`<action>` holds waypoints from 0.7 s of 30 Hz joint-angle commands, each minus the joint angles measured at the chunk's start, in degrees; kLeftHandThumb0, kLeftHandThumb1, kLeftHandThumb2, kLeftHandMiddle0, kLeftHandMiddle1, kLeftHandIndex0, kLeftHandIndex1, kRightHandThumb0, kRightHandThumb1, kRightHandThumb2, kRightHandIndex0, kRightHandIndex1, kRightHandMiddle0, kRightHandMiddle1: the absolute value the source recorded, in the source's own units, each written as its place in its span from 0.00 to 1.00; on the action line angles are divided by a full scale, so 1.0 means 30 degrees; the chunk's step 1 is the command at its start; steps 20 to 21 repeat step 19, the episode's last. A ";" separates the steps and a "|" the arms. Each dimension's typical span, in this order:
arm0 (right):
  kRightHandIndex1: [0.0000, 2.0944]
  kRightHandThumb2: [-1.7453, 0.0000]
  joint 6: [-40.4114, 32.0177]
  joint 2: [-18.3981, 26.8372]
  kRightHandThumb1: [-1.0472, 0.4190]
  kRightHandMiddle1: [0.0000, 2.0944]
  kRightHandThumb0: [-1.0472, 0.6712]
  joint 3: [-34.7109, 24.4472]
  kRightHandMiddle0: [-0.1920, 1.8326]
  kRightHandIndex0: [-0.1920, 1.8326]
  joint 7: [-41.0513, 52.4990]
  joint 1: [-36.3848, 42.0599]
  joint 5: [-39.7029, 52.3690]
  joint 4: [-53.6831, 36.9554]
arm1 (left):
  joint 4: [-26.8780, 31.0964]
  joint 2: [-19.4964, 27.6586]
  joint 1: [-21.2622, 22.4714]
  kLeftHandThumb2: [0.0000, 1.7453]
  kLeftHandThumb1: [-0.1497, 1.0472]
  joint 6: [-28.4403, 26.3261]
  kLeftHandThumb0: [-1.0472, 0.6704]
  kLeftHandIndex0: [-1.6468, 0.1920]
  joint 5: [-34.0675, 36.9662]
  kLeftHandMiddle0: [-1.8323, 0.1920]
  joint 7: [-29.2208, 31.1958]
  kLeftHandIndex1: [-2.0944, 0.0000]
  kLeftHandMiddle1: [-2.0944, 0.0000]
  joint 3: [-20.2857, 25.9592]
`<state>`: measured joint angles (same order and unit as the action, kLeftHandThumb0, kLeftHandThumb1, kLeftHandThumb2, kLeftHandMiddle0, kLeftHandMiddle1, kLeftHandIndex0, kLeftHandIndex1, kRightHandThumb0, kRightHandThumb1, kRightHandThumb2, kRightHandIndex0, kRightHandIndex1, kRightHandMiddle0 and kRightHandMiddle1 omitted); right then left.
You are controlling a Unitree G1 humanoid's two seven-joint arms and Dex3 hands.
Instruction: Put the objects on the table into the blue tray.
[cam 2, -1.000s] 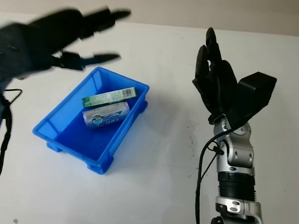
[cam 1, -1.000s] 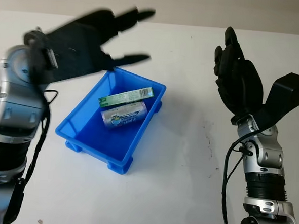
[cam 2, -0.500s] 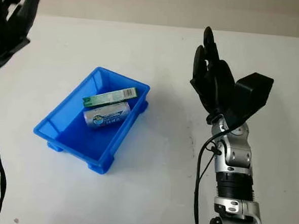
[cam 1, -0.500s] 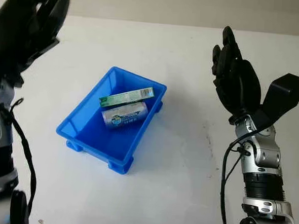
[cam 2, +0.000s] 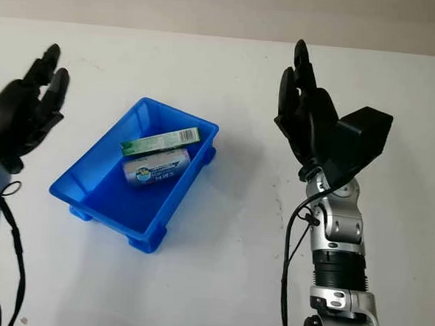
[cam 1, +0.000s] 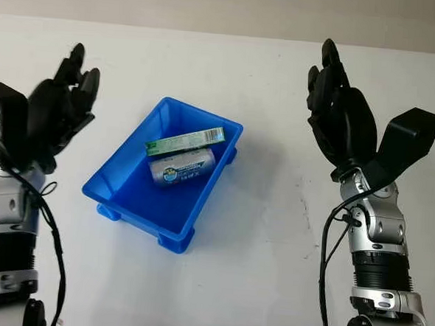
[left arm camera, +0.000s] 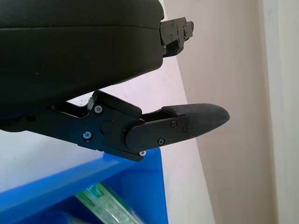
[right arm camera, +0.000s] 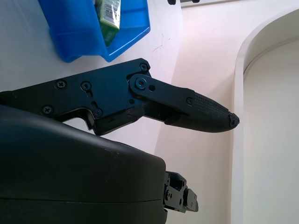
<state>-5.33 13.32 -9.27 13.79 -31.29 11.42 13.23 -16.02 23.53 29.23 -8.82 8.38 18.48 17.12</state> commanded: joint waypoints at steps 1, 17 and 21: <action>0.00 0.58 0.0336 -0.0080 0.00 0.00 0.18 0.0073 0.00 0.00 -0.0026 -0.0273 -0.0095 0.0232 | 0.0029 -0.0270 -0.0086 0.37 1.00 0.0420 0.14 0.98 0.0120 0.97 -0.0271 0.98 0.97 -0.0170; 0.00 0.57 0.1024 -0.0038 0.00 0.00 0.19 -0.0090 0.00 0.00 0.0356 -0.0436 0.0060 0.1448 | 0.0938 -0.1835 -0.0661 0.39 1.00 0.1990 0.16 0.99 0.0217 0.98 -0.1958 0.98 0.97 -0.0873; 0.00 0.57 0.1032 -0.0025 0.00 0.00 0.19 -0.0061 0.00 0.00 0.0334 -0.0321 0.0006 0.1318 | 0.1205 -0.1811 -0.0759 0.39 1.00 0.1883 0.15 0.99 0.0197 0.99 -0.2150 0.98 0.97 -0.0881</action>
